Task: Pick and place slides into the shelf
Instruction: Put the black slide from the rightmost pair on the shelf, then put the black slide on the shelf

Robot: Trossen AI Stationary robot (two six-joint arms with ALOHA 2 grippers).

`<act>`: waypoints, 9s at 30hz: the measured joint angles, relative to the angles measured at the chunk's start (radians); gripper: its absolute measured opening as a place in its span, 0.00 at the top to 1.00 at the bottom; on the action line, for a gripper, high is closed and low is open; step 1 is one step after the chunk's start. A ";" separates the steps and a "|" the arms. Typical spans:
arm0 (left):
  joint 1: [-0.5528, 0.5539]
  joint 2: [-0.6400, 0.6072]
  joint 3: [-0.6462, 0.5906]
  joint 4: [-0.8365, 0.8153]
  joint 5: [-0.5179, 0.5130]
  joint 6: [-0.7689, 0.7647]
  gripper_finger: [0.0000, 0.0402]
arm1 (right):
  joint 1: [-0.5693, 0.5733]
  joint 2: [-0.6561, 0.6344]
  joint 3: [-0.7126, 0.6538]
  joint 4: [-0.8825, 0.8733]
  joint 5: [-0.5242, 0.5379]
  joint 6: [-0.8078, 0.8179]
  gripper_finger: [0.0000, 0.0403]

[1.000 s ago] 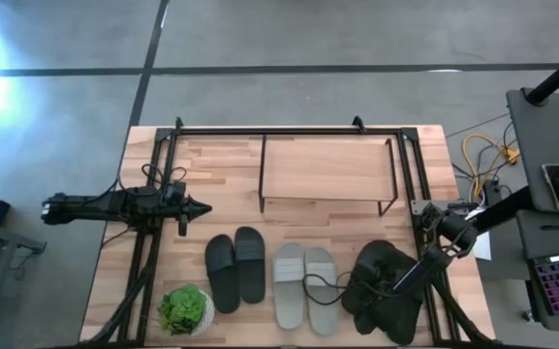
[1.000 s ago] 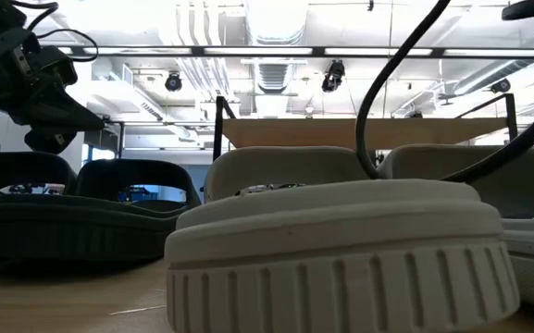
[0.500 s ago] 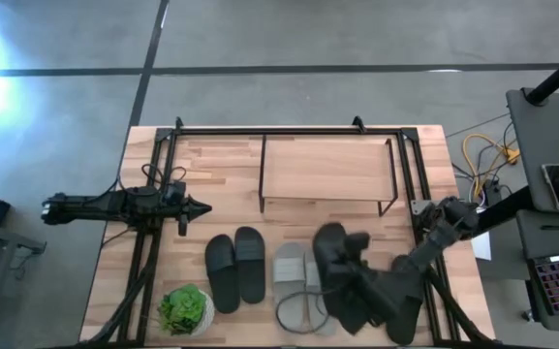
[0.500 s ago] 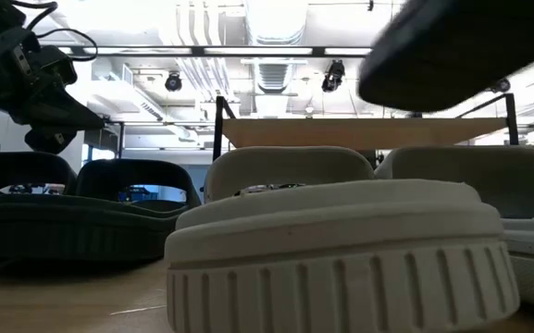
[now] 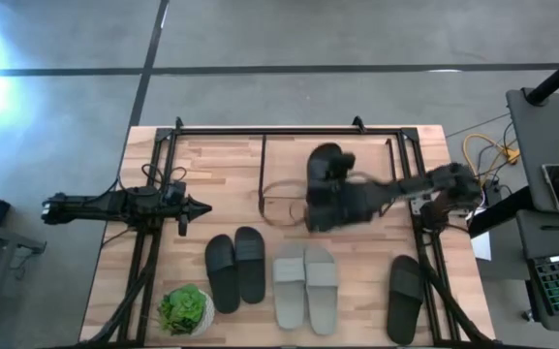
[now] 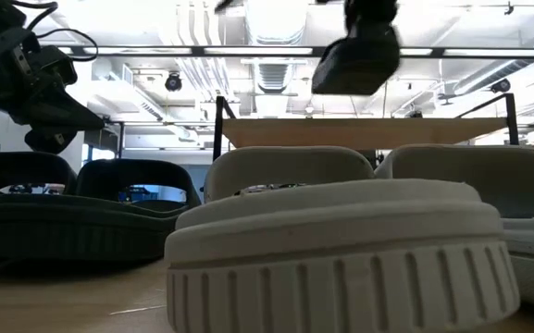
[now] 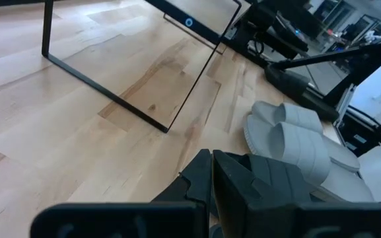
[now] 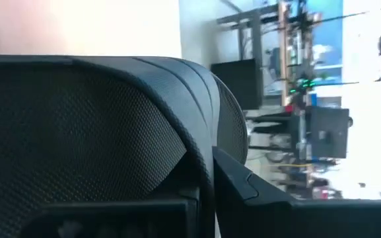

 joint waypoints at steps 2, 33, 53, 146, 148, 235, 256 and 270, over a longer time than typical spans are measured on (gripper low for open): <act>0.000 0.000 0.000 0.000 0.000 0.000 1.00 | -0.066 -0.053 -0.051 0.173 -0.108 -0.178 0.97; 0.000 0.000 0.000 0.000 0.000 0.000 1.00 | -0.373 -0.101 -0.270 0.582 -0.241 -0.466 0.94; 0.000 0.000 0.000 0.000 0.000 0.000 1.00 | -0.284 -0.138 -0.218 0.432 -0.290 -0.424 0.55; 0.000 0.000 0.000 0.000 0.000 0.000 1.00 | 0.924 0.358 -0.182 -0.236 -0.966 1.484 0.55; 0.000 0.000 0.000 0.000 0.000 0.000 1.00 | 0.923 0.358 -0.211 -0.237 -0.966 1.486 0.55; 0.000 0.000 0.000 0.000 0.000 0.000 1.00 | -0.359 -0.363 -0.412 0.252 -0.074 -0.291 0.97; 0.000 0.000 0.000 0.000 0.000 0.000 1.00 | -0.382 -0.352 -0.503 0.434 -0.164 -0.321 0.90; 0.000 0.000 0.000 0.000 0.000 0.000 1.00 | -0.385 -0.369 -0.482 0.407 -0.158 -0.300 0.65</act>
